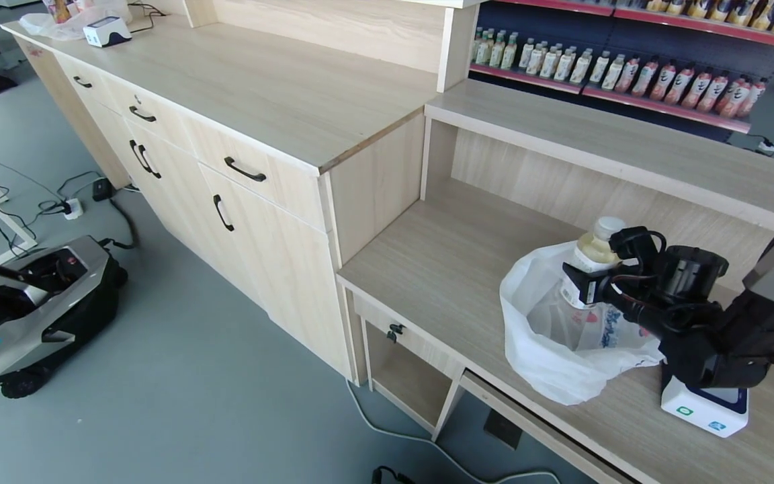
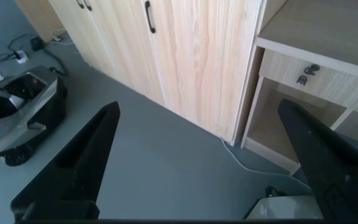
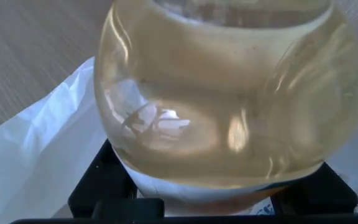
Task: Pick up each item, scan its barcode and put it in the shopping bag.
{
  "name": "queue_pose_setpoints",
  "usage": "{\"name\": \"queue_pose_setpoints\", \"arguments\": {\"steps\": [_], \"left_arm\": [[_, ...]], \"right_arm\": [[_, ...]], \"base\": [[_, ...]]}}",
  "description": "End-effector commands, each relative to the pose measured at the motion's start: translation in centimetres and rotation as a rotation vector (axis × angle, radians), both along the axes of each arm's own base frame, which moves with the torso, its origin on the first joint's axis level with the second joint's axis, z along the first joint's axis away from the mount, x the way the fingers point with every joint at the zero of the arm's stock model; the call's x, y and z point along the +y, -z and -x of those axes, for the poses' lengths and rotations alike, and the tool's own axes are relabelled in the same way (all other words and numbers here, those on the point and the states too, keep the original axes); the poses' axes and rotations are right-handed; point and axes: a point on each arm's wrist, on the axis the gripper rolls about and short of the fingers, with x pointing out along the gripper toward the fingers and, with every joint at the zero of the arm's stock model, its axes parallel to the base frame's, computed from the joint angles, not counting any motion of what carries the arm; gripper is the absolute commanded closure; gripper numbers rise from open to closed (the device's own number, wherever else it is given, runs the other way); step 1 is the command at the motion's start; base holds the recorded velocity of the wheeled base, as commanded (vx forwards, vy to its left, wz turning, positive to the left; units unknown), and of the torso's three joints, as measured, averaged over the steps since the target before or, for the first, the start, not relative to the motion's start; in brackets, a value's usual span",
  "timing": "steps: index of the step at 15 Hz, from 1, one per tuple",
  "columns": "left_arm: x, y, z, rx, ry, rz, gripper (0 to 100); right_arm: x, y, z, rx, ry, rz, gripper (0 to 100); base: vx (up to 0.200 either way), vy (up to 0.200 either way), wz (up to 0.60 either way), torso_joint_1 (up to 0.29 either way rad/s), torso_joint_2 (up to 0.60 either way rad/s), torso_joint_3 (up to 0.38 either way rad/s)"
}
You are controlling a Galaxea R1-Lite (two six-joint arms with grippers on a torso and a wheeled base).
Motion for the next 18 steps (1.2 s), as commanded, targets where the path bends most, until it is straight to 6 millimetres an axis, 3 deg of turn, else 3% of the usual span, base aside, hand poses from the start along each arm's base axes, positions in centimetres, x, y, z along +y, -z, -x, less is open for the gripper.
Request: {"name": "queue_pose_setpoints", "arguments": {"steps": [1, 9, 10, 12, 14, 16, 18], "left_arm": [[0.0, 0.0, 0.0, -0.002, 0.000, 0.000, 0], [0.0, 0.0, 0.0, 0.000, 0.000, 0.000, 0], [0.0, 0.0, 0.0, 0.000, 0.000, 0.000, 0], [0.0, 0.0, 0.0, 0.000, 0.000, 0.000, 0], [0.0, 0.0, 0.0, -0.002, 0.000, 0.000, 0], [0.0, 0.0, 0.0, 0.000, 0.000, 0.000, 0], [0.0, 0.0, 0.0, 0.000, 0.000, 0.000, 0]], "right_arm": [[0.0, 2.5, -1.9, -0.001, -0.005, 0.007, 100], [-0.1, 5.3, -4.1, -0.025, -0.010, 0.023, 100], [-0.1, 5.3, -4.0, -0.019, -0.010, 0.023, 0], [-0.1, 4.4, -3.7, -0.034, -0.010, 0.021, 0], [-0.4, 1.8, -3.0, -0.077, -0.004, 0.022, 0], [-1.3, -2.2, 0.5, -0.112, 0.026, 0.061, 0], [-2.5, -4.3, 5.3, -0.069, 0.063, 0.077, 0]], "base": [[0.000, 0.000, 0.00, 0.000, 0.00, 0.000], [0.000, 0.000, 0.00, 0.000, 0.00, 0.000], [0.000, 0.000, 0.00, 0.000, 0.00, 0.000], [0.000, 0.000, 0.00, 0.000, 0.00, 0.000], [0.000, 0.000, 0.00, 0.000, 0.00, 0.000], [0.000, 0.000, 0.00, 0.000, 0.00, 0.000], [0.000, 0.000, 0.00, 0.000, 0.00, 0.000]]}}
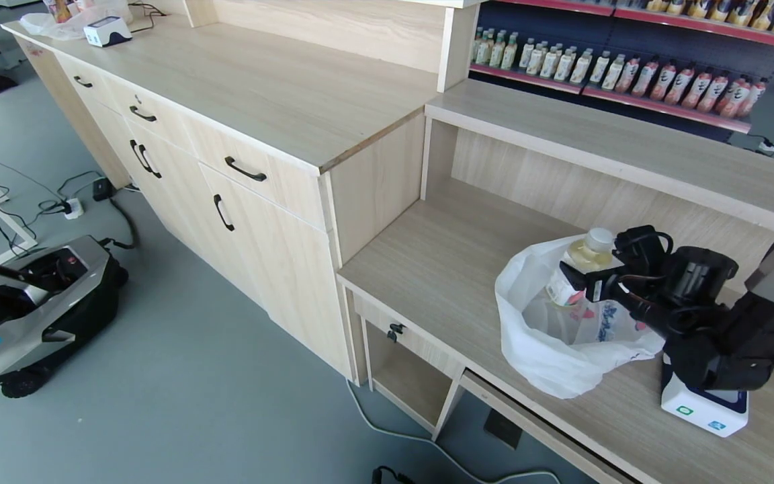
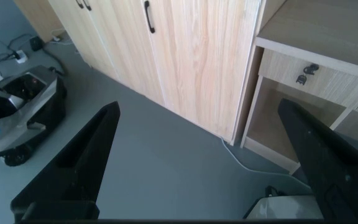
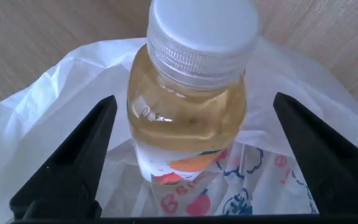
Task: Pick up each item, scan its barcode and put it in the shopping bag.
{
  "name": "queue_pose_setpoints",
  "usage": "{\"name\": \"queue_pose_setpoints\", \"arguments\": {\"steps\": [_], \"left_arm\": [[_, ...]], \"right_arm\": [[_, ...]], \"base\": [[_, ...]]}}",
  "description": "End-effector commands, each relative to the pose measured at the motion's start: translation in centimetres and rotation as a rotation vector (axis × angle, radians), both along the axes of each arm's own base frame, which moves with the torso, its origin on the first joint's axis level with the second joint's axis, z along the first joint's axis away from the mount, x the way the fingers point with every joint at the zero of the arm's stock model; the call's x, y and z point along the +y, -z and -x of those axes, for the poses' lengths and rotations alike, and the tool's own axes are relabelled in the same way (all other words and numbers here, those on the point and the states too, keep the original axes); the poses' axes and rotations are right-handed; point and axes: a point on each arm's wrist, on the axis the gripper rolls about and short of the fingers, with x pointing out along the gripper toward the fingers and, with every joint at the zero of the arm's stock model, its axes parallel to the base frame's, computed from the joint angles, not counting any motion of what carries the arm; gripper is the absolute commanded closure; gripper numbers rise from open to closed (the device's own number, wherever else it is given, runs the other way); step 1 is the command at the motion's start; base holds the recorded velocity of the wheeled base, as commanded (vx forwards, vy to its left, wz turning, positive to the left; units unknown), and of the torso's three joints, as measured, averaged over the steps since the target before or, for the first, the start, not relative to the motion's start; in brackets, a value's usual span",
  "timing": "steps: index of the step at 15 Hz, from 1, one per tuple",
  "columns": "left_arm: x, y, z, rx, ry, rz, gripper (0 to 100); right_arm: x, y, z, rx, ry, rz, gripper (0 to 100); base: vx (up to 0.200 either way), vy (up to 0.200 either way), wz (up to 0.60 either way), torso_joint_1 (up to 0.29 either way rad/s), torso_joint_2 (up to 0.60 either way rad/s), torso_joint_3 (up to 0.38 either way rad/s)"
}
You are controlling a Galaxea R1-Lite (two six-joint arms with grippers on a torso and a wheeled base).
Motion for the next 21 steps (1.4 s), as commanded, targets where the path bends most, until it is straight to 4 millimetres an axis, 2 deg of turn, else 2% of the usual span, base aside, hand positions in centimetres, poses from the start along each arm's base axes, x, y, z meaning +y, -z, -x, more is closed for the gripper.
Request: {"name": "queue_pose_setpoints", "arguments": {"steps": [1, 2, 3, 4, 5, 6, 7, 9, 12, 14, 15, 17, 18, 21], "left_arm": [[0.0, 0.0, 0.0, -0.001, 0.000, 0.000, 0], [0.0, 0.0, 0.0, -0.001, 0.000, 0.000, 0], [0.0, 0.0, 0.0, -0.001, 0.000, 0.000, 0], [0.0, 0.0, 0.0, -0.001, 0.000, 0.000, 0], [0.0, 0.0, 0.0, -0.001, 0.000, 0.000, 0], [0.0, 0.0, 0.0, -0.001, 0.000, 0.000, 0], [0.0, 0.0, 0.0, -0.001, 0.000, 0.000, 0], [0.0, 0.0, 0.0, -0.001, 0.000, 0.000, 0], [0.0, 0.0, 0.0, -0.001, 0.000, 0.000, 0], [0.0, 0.0, 0.0, -0.001, 0.000, 0.000, 0], [0.0, 0.0, 0.0, -0.001, 0.000, 0.000, 0], [0.0, 0.0, 0.0, -0.002, 0.000, 0.000, 0], [0.0, 0.0, 0.0, -0.001, 0.000, 0.000, 0], [0.0, 0.0, 0.0, -0.001, 0.000, 0.000, 0]], "right_arm": [[-1.6, -5.5, 9.0, 0.012, 0.068, 0.019, 0], [-2.2, -7.9, 12.0, 0.013, 0.106, 0.018, 0], [-2.5, -8.8, 13.0, 0.016, 0.126, 0.020, 0], [-3.4, -10.8, 16.3, 0.053, 0.213, 0.056, 0], [-3.8, -11.2, 18.2, 0.105, 0.254, 0.068, 0], [-4.1, -11.1, 19.3, 0.153, 0.279, 0.063, 0], [-5.3, -10.6, 20.9, 0.250, 0.398, 0.044, 0], [-6.7, -9.1, 22.4, 0.436, 0.685, 0.048, 0], [-9.0, -7.2, 22.5, 0.589, 1.028, 0.093, 0], [-9.9, -6.1, 21.8, 0.627, 1.108, 0.096, 0], [-10.5, -4.9, 21.1, 0.655, 1.127, 0.056, 0], [-10.5, -3.1, 19.7, 0.695, 1.062, 0.001, 0], [-10.2, -2.3, 18.5, 0.651, 0.931, -0.060, 0], [-10.4, -1.6, 17.1, 0.585, 0.681, -0.146, 0]], "base": [[0.000, 0.000, 0.00, 0.000, 0.00, 0.000], [0.000, 0.000, 0.00, 0.000, 0.00, 0.000], [0.000, 0.000, 0.00, 0.000, 0.00, 0.000], [0.000, 0.000, -0.60, 0.002, 0.00, -0.002], [0.000, 0.000, -0.60, -0.002, 0.00, 0.007], [0.000, 0.000, -0.60, -0.002, 0.00, 0.002], [0.000, 0.000, -0.60, 0.002, 0.00, 0.002], [0.000, 0.000, -0.60, 0.007, 0.00, 0.005], [0.000, 0.000, -0.60, -0.002, 0.00, 0.005], [0.000, 0.000, -0.60, 0.005, 0.01, 0.002], [0.000, 0.000, 0.00, 0.000, 0.00, 0.000], [0.000, 0.000, 0.00, 0.000, 0.00, 0.000], [0.000, 0.000, 0.00, 0.000, 0.00, 0.000], [0.000, 0.000, 0.00, 0.000, 0.00, 0.000]]}}
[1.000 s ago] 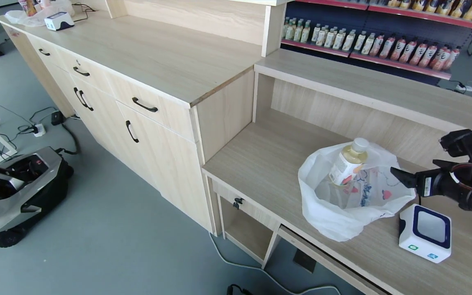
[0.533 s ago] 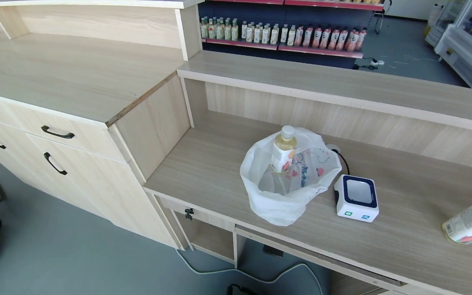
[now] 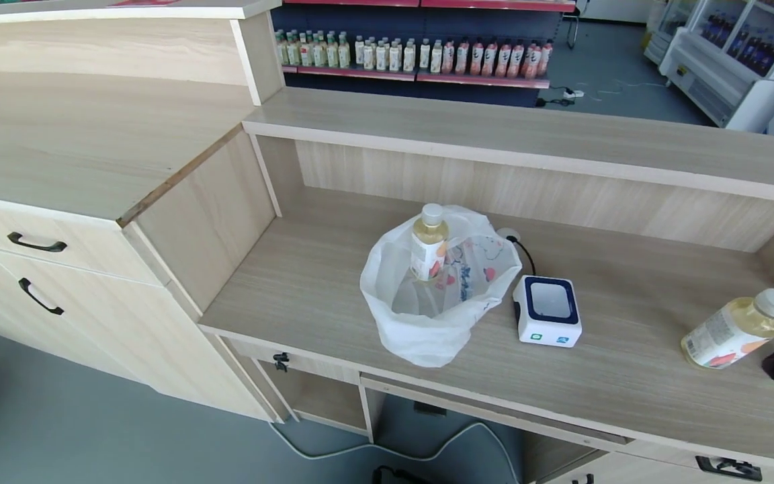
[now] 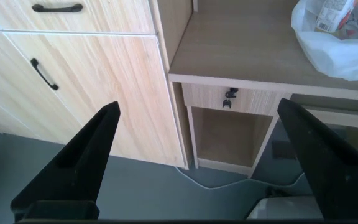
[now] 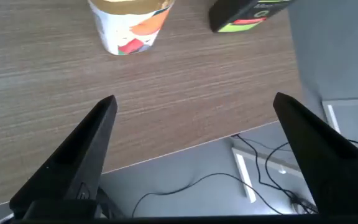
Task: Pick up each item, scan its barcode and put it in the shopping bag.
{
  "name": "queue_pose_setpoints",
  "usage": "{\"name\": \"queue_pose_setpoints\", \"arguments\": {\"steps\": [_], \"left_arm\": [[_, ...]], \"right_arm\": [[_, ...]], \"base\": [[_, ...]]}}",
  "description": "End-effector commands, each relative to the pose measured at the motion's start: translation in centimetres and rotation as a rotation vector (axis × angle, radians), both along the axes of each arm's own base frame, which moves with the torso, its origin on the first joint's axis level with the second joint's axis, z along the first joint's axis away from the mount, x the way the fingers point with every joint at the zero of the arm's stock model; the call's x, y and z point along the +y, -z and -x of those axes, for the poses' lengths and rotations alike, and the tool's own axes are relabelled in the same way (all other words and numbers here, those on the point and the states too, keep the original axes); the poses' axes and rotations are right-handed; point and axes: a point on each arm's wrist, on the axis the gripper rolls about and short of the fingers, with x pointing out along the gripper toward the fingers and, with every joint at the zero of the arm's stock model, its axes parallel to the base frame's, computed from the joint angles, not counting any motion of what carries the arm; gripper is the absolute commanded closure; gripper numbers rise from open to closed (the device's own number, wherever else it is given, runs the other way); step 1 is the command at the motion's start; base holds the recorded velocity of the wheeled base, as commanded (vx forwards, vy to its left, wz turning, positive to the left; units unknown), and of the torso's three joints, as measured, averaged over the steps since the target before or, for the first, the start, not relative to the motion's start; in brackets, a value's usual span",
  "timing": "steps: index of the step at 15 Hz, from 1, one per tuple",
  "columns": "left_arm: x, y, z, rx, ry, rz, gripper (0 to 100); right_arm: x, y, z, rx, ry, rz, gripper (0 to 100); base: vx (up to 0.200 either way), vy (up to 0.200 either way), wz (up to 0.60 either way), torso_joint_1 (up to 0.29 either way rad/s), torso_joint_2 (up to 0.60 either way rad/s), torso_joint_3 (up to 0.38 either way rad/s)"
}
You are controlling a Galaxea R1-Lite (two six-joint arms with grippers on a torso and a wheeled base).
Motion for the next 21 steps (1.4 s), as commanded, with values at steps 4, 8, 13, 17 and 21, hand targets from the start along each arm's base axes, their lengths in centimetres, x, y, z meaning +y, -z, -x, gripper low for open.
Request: {"name": "queue_pose_setpoints", "arguments": {"steps": [4, 8, 13, 17, 21], "left_arm": [[0.0, 0.0, 0.0, 0.000, 0.000, 0.000, 0], [0.0, 0.0, 0.0, -0.002, 0.000, 0.000, 0], [0.0, 0.0, 0.0, 0.000, 0.000, 0.000, 0], [0.0, 0.0, 0.0, 0.000, 0.000, 0.000, 0], [0.0, 0.0, 0.0, 0.000, 0.000, 0.000, 0]], "right_arm": [[0.1, 2.9, -2.9, -0.020, -0.219, -0.062, 0], [-0.3, 4.0, -4.6, -0.063, -0.259, 0.015, 0], [-0.7, 5.1, -5.6, -0.077, -0.275, 0.053, 0], [-0.3, 5.7, -6.6, -0.104, -0.298, 0.065, 0], [-0.6, 6.2, -7.3, -0.135, -0.302, 0.089, 0]], "base": [[0.000, 0.000, 0.00, 0.000, 0.00, 0.000], [0.000, 0.000, 0.00, 0.000, 0.00, 0.000], [0.000, 0.000, 0.00, 0.000, 0.00, 0.000], [0.000, 0.000, 0.00, 0.000, 0.00, 0.000], [0.000, 0.000, 0.00, 0.000, 0.00, 0.000]]}}
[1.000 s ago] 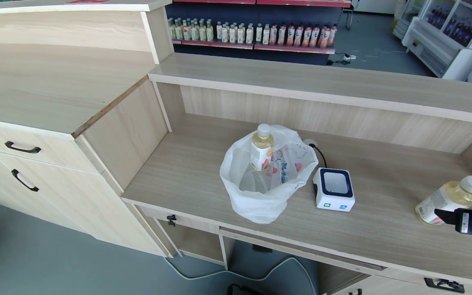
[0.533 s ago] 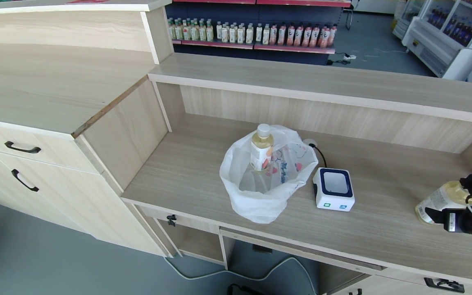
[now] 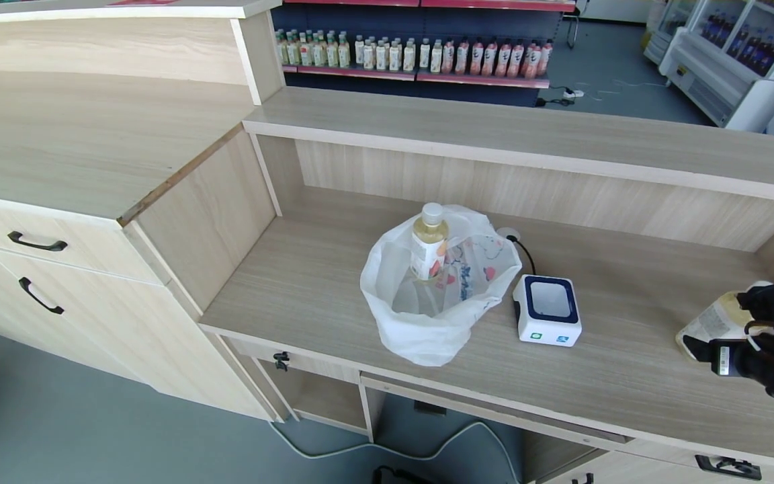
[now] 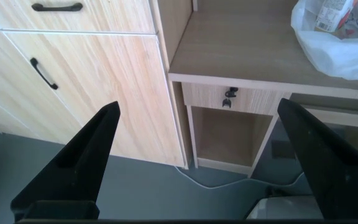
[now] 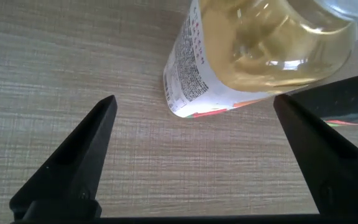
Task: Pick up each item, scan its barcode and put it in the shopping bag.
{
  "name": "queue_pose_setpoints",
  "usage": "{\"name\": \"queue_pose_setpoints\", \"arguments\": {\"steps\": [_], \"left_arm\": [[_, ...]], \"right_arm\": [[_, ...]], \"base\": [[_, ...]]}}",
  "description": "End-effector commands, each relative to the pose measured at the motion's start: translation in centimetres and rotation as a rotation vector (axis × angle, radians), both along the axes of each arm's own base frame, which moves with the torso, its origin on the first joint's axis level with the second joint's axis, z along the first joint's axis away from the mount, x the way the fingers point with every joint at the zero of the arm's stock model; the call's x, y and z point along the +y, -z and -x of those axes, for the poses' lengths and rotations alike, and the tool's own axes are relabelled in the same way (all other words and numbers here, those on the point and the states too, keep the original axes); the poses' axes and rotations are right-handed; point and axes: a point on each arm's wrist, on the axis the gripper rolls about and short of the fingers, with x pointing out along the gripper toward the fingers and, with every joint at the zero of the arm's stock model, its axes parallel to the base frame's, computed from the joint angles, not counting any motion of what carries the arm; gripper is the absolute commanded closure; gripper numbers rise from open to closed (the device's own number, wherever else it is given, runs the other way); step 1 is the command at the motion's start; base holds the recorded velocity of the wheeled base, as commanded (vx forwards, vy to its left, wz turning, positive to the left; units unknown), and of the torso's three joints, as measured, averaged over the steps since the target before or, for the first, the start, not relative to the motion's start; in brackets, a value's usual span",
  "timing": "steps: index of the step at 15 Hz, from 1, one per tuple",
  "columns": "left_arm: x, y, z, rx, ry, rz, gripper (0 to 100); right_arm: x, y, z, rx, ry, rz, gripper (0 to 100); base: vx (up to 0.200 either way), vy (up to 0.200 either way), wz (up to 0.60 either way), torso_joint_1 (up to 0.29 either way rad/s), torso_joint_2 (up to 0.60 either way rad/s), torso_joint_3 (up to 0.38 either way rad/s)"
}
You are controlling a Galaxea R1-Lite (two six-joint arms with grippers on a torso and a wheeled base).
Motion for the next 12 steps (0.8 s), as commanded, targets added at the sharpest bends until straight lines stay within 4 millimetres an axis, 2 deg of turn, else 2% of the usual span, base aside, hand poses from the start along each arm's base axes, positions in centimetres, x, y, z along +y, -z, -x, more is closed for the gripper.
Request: {"name": "queue_pose_setpoints", "arguments": {"steps": [1, 8, 12], "left_arm": [[0.0, 0.0, 0.0, 0.000, 0.000, 0.000, 0], [0.0, 0.0, 0.0, 0.000, 0.000, 0.000, 0], [0.0, 0.0, 0.0, -0.002, 0.000, 0.000, 0]], "right_arm": [[-0.2, 0.6, -0.2, 0.010, 0.001, -0.002, 0], [-2.2, 0.0, 0.5, 0.009, 0.045, 0.076, 0], [-2.7, -0.2, -0.4, -0.020, 0.043, 0.080, 0]], "base": [[0.000, 0.000, 0.00, 0.000, 0.00, 0.000], [0.000, 0.000, 0.00, 0.000, 0.00, 0.000], [0.000, 0.000, 0.00, 0.000, 0.00, 0.000]]}}
